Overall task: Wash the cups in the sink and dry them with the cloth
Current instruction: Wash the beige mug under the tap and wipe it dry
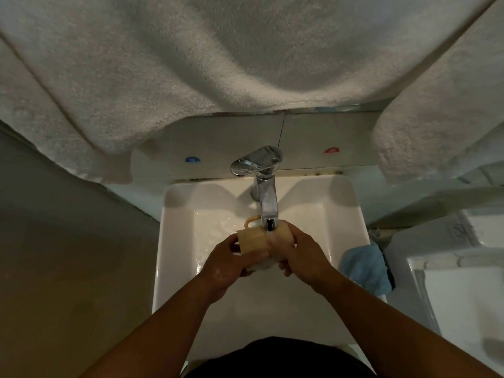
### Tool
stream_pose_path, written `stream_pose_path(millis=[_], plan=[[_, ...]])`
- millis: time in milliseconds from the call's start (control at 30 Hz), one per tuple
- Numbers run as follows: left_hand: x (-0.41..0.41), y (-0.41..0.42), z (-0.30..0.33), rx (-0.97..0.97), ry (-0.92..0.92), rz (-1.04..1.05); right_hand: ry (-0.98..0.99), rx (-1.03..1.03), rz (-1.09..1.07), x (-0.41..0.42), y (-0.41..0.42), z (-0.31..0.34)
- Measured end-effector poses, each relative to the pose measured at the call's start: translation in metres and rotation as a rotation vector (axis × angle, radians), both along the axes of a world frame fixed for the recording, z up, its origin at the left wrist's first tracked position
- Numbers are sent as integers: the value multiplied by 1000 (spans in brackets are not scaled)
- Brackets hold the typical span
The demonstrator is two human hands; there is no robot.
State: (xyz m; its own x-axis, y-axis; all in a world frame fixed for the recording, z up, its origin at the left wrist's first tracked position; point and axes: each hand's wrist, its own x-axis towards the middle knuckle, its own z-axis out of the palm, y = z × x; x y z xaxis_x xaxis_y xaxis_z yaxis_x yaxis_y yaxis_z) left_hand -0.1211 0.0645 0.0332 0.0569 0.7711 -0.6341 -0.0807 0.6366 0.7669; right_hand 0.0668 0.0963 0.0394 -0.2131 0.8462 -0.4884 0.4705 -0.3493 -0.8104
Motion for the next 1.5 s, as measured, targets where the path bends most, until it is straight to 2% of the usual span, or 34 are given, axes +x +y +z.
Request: stream_pose_path(millis=[100, 300, 467, 600, 733, 833, 900, 967, 1067, 1167, 1333, 1500], plan=[[1, 0, -2, 32, 46, 0, 23, 1, -59, 0, 0, 6], [9, 1, 6, 20, 160, -12, 15, 27, -16, -6, -6, 2], [-1, 2, 9, -2, 8, -28, 23, 33, -76, 0, -5, 1], [-1, 2, 11, -12, -47, -1, 80, 28, -4, -1, -1, 3], [-5, 5, 9, -22, -70, 2, 26, 56, -46, 0, 3, 5], [-7, 5, 7, -37, -81, 6, 70, 76, -31, -5, 0, 8], [-8, 3, 7, -66, -134, 41, 81, 103, 20, -5, -1, 10], [-9, 1, 8, -99, -194, 78, 58, 141, -27, -3, -2, 8], [-10, 2, 7, -103, -177, 87, 52, 220, -132, -4, -6, 1], [-11, 1, 6, -95, -168, 90, 60, 196, -39, -8, -13, -2], [-13, 1, 10, -89, -148, 63, -64, 243, -96, 3, -4, -9], [-20, 0, 6, -80, -181, 40, -68, 182, 43, 7, -4, -5]])
